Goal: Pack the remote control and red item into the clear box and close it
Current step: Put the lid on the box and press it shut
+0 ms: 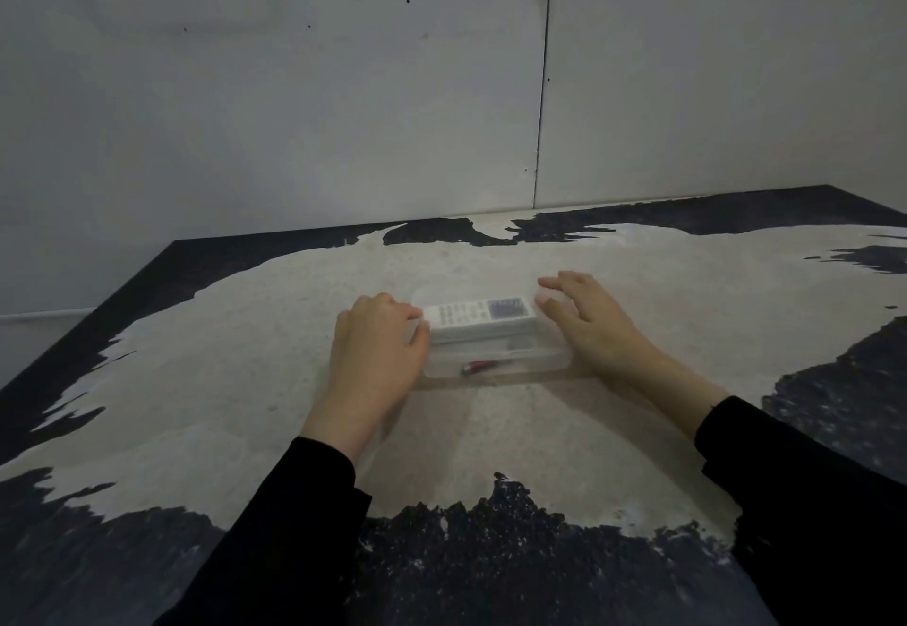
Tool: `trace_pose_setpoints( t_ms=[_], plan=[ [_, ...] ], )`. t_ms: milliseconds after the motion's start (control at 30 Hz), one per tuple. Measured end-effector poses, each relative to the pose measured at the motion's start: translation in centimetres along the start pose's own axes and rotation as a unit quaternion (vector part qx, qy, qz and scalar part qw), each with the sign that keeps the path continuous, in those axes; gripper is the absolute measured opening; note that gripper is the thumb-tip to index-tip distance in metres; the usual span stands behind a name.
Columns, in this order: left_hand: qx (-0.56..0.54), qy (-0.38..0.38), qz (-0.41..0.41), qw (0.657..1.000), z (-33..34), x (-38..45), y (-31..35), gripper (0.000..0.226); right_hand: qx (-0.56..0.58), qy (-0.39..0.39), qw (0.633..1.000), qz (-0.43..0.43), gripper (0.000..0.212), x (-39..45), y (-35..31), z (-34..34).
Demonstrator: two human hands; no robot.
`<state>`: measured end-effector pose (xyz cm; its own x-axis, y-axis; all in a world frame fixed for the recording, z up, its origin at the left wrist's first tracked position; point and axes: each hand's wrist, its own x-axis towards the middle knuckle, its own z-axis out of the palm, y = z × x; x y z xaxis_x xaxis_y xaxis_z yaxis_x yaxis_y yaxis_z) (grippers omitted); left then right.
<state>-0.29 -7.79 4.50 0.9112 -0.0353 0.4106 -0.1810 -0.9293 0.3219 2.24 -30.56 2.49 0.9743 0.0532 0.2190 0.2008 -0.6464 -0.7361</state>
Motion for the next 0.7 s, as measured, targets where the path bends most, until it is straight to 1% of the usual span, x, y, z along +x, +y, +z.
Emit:
trace_pose_setpoints(
  t_ms=[100, 133, 200, 267, 333, 400, 467, 600, 700],
  plan=[
    [0.022, -0.006, 0.015, 1.000, 0.4, 0.0, 0.0, 0.033, -0.046, 0.023, 0.998, -0.041, 0.035, 0.4, 0.2, -0.1],
    [0.015, 0.001, 0.026, 1.000, 0.6, -0.1, 0.0, 0.035, -0.064, 0.022, 0.996, -0.053, 0.038, 0.6, 0.5, -0.1],
    [-0.010, 0.001, 0.056, 0.998, 1.2, -0.3, -0.1, 0.045, -0.107, -0.007, 0.991, -0.074, 0.056, 0.8, 0.9, -0.2],
    [-0.021, -0.036, 0.089, 0.995, 1.9, -0.6, -0.1, 0.054, -0.128, -0.055, 0.988, -0.065, 0.067, 0.8, 1.4, -0.1],
    [-0.030, -0.090, 0.103, 0.990, 2.7, -0.6, -0.3, 0.057, -0.130, -0.082, 0.987, -0.047, 0.071, 0.7, 1.6, 0.2],
    [-0.047, -0.112, 0.097, 0.988, 3.2, -0.4, -0.5, 0.057, -0.147, -0.089, 0.984, -0.050, 0.064, 0.6, 1.4, 0.2],
    [-0.055, -0.108, 0.095, 0.988, 3.3, -0.3, -0.6, 0.057, -0.172, -0.089, 0.979, -0.059, 0.058, 0.6, 1.1, 0.1],
    [-0.035, -0.105, 0.102, 0.989, 3.4, -0.5, -0.7, 0.055, -0.225, -0.110, 0.967, -0.055, 0.060, 0.6, 0.4, -0.1],
    [-0.002, -0.122, 0.106, 0.987, 3.1, -0.3, -0.7, 0.052, -0.258, -0.133, 0.956, -0.043, 0.063, 0.7, -0.3, -0.8]
  ],
)
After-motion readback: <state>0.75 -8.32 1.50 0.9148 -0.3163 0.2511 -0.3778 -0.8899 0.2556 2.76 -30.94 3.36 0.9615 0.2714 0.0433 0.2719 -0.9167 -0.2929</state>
